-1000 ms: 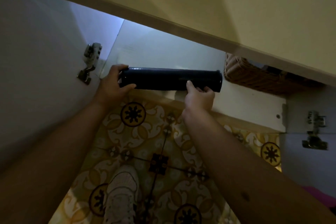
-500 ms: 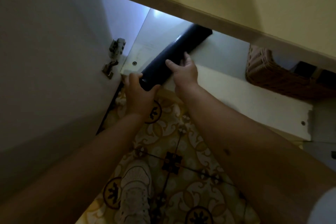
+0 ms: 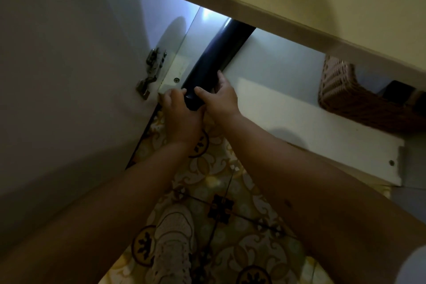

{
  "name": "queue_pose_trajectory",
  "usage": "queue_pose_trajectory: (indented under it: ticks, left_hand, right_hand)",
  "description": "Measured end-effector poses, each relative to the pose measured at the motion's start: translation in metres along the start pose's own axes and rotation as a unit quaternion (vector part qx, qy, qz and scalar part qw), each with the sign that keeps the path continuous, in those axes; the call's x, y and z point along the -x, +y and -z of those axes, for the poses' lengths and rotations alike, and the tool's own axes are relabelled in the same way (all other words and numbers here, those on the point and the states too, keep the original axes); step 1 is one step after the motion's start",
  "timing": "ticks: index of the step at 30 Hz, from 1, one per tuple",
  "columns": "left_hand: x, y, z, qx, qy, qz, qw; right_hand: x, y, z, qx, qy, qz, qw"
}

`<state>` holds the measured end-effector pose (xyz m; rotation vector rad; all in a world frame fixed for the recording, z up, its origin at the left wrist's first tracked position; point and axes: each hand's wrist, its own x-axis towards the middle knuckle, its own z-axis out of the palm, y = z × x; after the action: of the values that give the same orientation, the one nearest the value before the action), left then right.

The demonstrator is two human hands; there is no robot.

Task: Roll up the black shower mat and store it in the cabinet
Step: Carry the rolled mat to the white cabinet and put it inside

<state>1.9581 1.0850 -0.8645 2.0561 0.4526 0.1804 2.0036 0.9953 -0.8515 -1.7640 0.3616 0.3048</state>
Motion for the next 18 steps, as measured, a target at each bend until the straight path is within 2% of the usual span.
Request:
queue_pose_trajectory:
  ticks: [6,18]
  left_hand:
    - [-0.01,-0.002,-0.008,-0.05,0.007,-0.025,0.998]
    - [-0.012,0.0,-0.011,-0.078,0.017,-0.037,0.996]
  right_hand:
    - [-0.015,-0.002,0.004,-0.004,-0.044,0.02,0.999]
    - [-0.026,0.007,0.006,-0.048,-0.063,0.036,0.996]
